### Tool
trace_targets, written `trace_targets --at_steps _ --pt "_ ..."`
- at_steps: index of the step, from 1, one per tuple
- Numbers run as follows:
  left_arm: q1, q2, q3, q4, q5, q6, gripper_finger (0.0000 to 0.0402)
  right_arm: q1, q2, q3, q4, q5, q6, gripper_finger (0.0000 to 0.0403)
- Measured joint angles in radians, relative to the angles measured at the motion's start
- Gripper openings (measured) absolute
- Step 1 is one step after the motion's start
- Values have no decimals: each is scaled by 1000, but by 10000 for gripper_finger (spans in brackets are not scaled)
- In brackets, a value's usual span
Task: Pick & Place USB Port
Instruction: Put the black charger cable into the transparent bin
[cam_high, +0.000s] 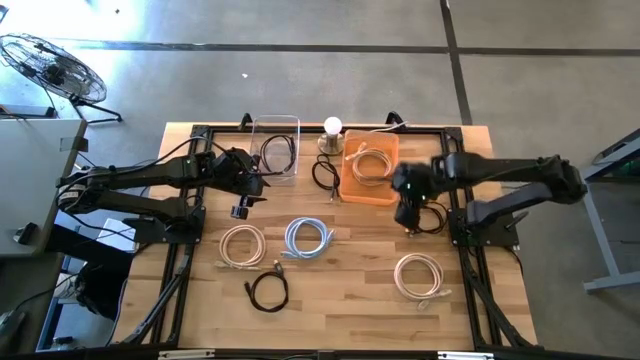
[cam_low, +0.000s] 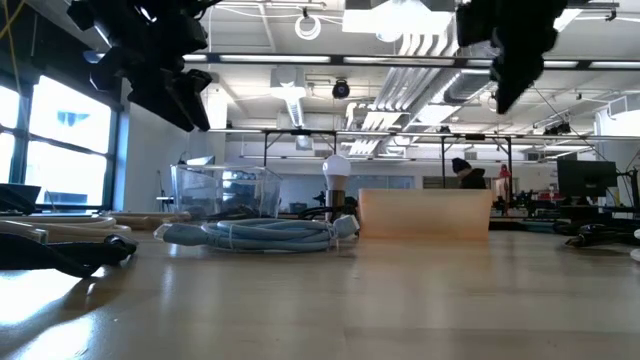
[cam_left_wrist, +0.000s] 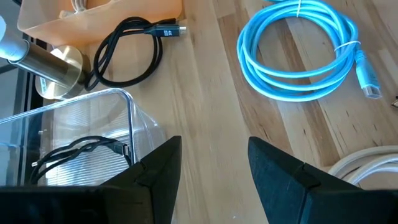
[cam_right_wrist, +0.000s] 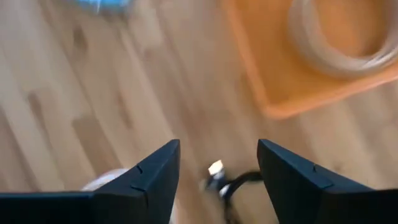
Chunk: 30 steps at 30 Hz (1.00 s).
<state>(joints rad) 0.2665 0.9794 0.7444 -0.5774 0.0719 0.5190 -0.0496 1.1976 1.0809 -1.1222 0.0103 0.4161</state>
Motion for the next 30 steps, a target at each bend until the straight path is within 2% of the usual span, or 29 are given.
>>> trace_targets --at_steps 5,10,22,30 --pt "0 0 0 0 0 0 182 122 0 -142 11 0 103 196" --pt "0 0 0 12 0 0 182 197 0 -290 26 1 186 194" --pt "0 0 0 68 36 -1 182 207 0 -532 180 10 234 194" --pt "0 0 0 68 33 0 182 208 -5 -649 316 77 276 184"
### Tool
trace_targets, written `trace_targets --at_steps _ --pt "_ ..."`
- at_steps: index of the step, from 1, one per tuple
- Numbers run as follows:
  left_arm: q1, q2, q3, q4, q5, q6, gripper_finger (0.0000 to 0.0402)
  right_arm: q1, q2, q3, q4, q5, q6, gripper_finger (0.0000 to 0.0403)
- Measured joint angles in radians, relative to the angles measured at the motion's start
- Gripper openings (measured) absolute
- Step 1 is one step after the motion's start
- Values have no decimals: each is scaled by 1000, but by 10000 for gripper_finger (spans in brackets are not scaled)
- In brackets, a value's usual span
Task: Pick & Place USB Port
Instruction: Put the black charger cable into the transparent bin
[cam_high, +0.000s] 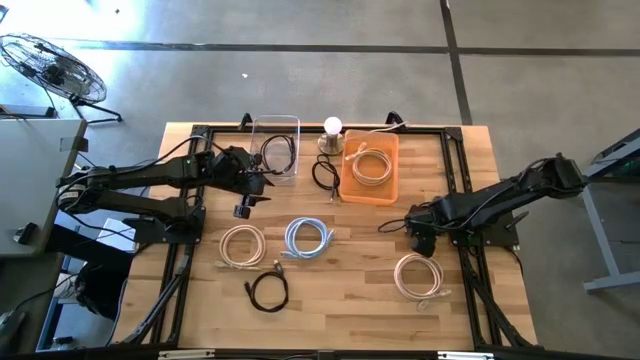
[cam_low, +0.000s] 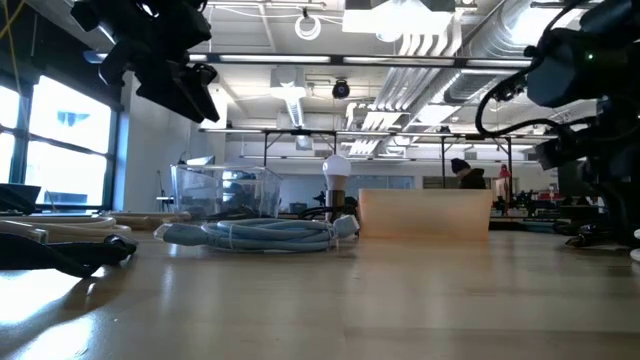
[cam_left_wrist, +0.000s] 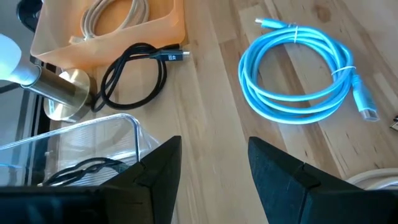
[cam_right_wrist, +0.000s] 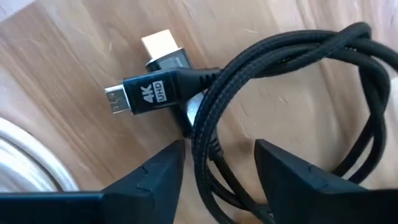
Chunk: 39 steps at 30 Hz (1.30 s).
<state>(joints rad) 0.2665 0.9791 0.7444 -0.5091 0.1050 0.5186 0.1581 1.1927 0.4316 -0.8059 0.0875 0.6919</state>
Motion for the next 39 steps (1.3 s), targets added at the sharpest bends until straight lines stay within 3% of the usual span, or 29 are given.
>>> trace_targets --at_steps 2,6,8,13,18,20,29,39 --pt "0 0 0 -2 -6 0 182 0 1 2 -9 1 43 158" --pt "0 0 0 -13 -25 -38 182 0 6 36 -22 7 61 48" --pt "0 0 0 -7 -26 -51 182 -2 9 63 -15 58 39 18" --pt "0 0 0 47 25 -17 182 -1 8 147 -34 118 9 12" --pt "-13 0 0 204 350 97 182 17 7 258 -38 167 -45 11" --pt "-35 0 0 262 401 109 182 37 7 305 -14 177 -91 8" --pt "-145 14 0 338 157 188 182 119 6 454 356 120 -402 8" --pt "-224 123 1 517 242 290 182 133 30 471 638 -21 -597 8"
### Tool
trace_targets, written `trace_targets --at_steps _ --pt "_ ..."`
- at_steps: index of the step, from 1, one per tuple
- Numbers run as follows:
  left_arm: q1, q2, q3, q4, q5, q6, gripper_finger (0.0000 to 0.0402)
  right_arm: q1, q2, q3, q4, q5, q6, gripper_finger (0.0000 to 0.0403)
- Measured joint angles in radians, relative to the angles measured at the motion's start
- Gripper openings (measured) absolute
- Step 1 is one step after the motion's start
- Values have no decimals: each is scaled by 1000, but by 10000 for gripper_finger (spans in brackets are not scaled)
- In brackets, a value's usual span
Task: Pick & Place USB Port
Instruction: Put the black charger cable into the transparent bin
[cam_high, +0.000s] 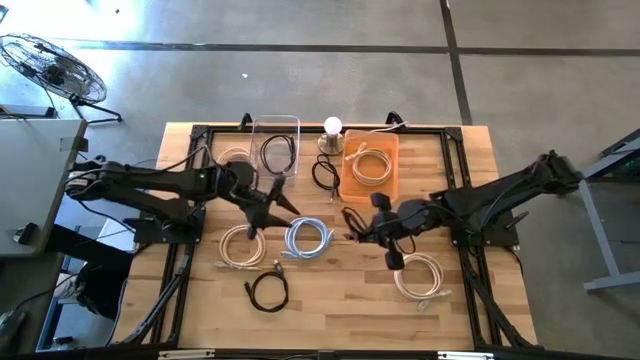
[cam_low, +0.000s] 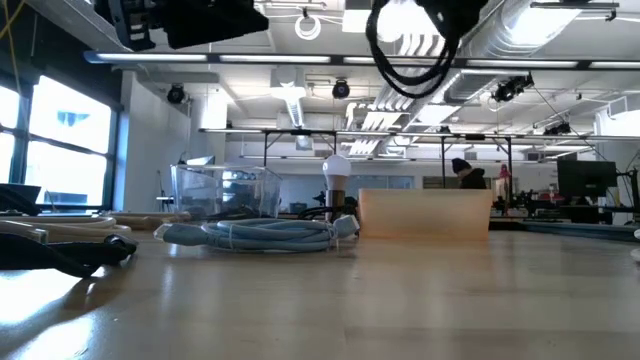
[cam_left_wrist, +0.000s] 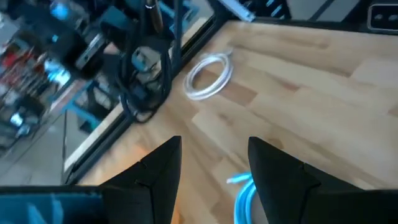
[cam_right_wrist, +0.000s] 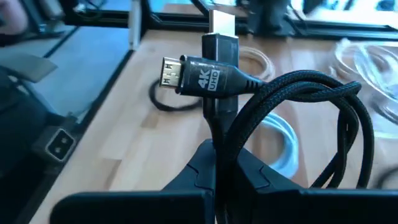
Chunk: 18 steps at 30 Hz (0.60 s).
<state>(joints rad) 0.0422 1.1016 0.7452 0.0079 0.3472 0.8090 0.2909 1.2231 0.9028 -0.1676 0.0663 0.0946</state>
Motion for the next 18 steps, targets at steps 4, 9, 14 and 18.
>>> trace_targets --at_steps 4,9,14,18 --pt "3 78 -1 73 68 14 182 -2 68 -1 112 -98 -49 8" --pt "3 151 0 165 92 25 182 -5 157 -1 253 -207 -96 8" --pt "3 173 -1 183 93 24 182 -5 202 -1 315 -242 -112 8" --pt "3 173 -1 193 104 3 182 -5 217 -1 349 -242 -152 8"
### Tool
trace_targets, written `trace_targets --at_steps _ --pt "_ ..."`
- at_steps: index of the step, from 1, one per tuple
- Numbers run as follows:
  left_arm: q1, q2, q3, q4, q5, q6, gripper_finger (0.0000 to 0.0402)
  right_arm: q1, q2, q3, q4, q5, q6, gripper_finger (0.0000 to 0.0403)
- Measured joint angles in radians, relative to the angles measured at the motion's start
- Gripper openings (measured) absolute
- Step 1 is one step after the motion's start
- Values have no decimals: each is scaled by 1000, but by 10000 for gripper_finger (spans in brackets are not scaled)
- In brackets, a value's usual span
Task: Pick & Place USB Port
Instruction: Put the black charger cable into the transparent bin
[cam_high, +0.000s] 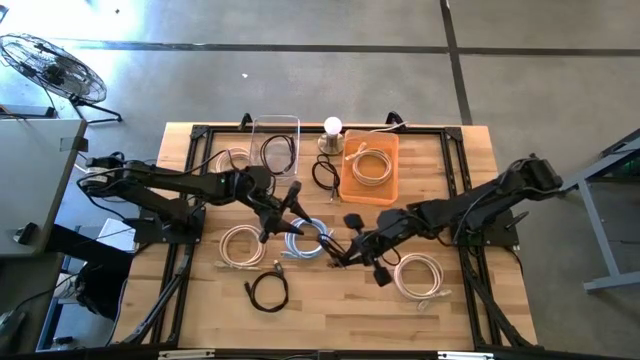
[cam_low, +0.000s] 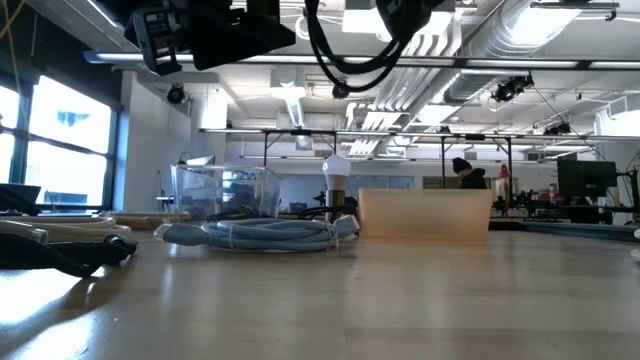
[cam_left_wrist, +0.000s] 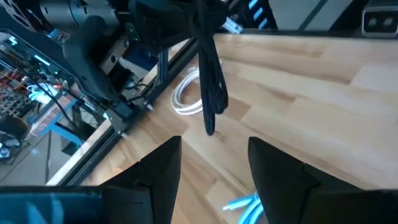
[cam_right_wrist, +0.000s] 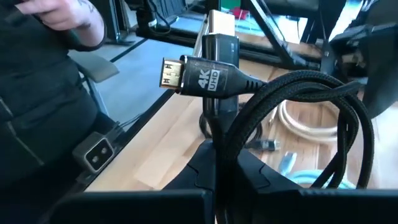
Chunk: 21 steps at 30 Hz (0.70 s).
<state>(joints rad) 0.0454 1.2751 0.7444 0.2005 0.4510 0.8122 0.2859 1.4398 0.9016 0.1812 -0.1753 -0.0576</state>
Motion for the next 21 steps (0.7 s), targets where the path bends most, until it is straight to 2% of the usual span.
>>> trace_targets --at_steps 7,11,21 --pt "-1 0 0 37 84 -35 182 -6 15 0 49 -4 -56 8" --pt "-1 0 0 37 82 -39 182 -20 15 0 65 -13 -64 8" --pt "0 44 1 56 64 -35 182 -71 90 1 166 -118 -81 8"
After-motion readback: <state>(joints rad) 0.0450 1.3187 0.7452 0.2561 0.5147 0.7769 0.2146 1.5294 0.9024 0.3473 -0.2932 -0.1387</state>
